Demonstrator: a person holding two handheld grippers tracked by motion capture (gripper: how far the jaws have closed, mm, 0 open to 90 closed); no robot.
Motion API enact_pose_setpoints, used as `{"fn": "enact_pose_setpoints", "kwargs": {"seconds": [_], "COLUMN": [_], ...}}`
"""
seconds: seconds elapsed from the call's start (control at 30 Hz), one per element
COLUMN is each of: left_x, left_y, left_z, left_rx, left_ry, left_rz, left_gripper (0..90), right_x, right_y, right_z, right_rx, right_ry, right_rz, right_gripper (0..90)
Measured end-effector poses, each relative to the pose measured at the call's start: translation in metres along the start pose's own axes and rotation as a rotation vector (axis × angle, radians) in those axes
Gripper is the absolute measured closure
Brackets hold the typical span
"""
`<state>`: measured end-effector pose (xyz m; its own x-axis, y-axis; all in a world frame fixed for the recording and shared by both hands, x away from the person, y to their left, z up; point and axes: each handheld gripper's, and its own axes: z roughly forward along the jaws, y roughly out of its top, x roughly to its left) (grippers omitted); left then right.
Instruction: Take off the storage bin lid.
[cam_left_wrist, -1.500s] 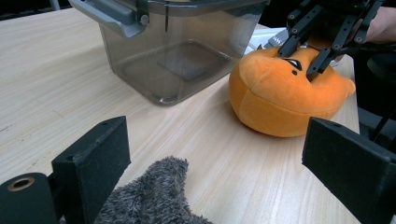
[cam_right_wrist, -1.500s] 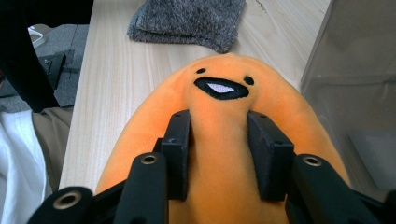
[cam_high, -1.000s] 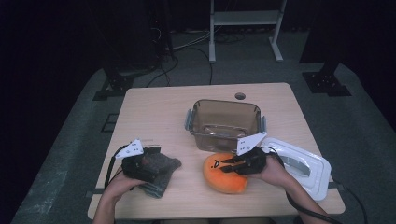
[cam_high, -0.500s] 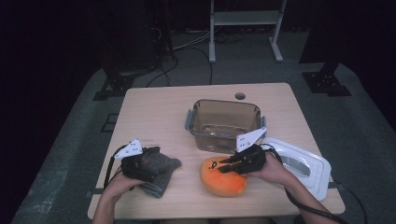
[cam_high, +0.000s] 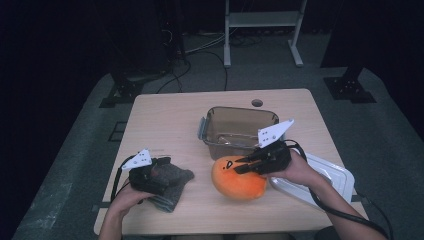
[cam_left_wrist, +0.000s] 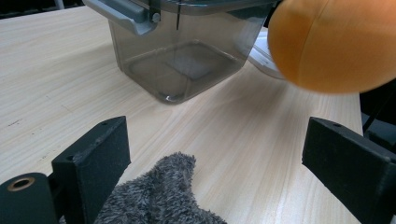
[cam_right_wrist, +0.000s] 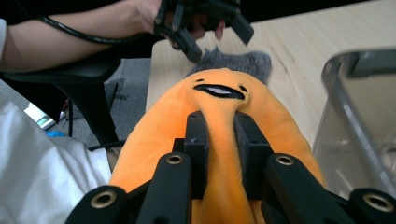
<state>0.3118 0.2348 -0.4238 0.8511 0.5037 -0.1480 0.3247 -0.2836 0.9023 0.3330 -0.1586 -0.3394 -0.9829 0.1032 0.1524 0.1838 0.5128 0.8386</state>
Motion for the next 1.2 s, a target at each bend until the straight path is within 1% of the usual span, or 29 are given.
{"fn": "enact_pose_setpoints", "kwargs": {"seconds": [0.13,0.17,0.2,0.33,0.37,0.4,0.5,0.63,0.73,0.97,1.2], "left_x": [0.001,0.001,0.001,0.001,0.001,0.001,0.001,0.001,0.001,0.001,0.002], "left_y": [0.0,0.0,0.0,-0.001,-0.001,-0.001,-0.001,-0.001,-0.001,-0.001,-0.001], "left_z": [0.0,-0.001,-0.001,-0.002,-0.002,-0.002,-0.002,-0.002,-0.002,-0.002,-0.001], "left_rx": [-0.002,-0.002,-0.001,-0.005,-0.006,-0.007,-0.004,-0.004,-0.005,-0.005,-0.004], "left_ry": [0.0,0.0,0.001,0.004,0.004,0.004,0.003,0.002,0.0,0.001,-0.003], "left_rz": [-0.001,-0.001,-0.001,-0.005,-0.007,-0.008,-0.004,-0.003,-0.003,-0.001,0.004], "left_gripper": [6.8,6.8,6.8,6.8,6.8,6.8,6.8,6.8,6.8,6.8,6.8], "right_x": [0.0,-0.001,-0.001,-0.004,-0.006,-0.006,-0.01,-0.014,-0.017,-0.027,-0.036], "right_y": [0.018,0.028,0.028,0.045,0.052,0.052,0.063,0.07,0.076,0.089,0.095], "right_z": [-0.009,-0.013,-0.013,-0.022,-0.025,-0.025,-0.029,-0.032,-0.034,-0.042,-0.046], "right_rx": [0.0,0.003,0.003,-0.008,-0.009,-0.009,0.001,0.003,0.015,0.008,0.001], "right_ry": [0.01,0.01,0.01,0.001,-0.003,-0.003,-0.014,-0.014,-0.028,-0.055,-0.078], "right_rz": [-0.021,-0.028,-0.028,-0.044,-0.046,-0.046,-0.056,-0.058,-0.063,-0.068,-0.063], "right_gripper": [76.7,76.7,76.7,76.7,76.7,76.7,76.7,76.6,76.6,76.6,76.6]}}
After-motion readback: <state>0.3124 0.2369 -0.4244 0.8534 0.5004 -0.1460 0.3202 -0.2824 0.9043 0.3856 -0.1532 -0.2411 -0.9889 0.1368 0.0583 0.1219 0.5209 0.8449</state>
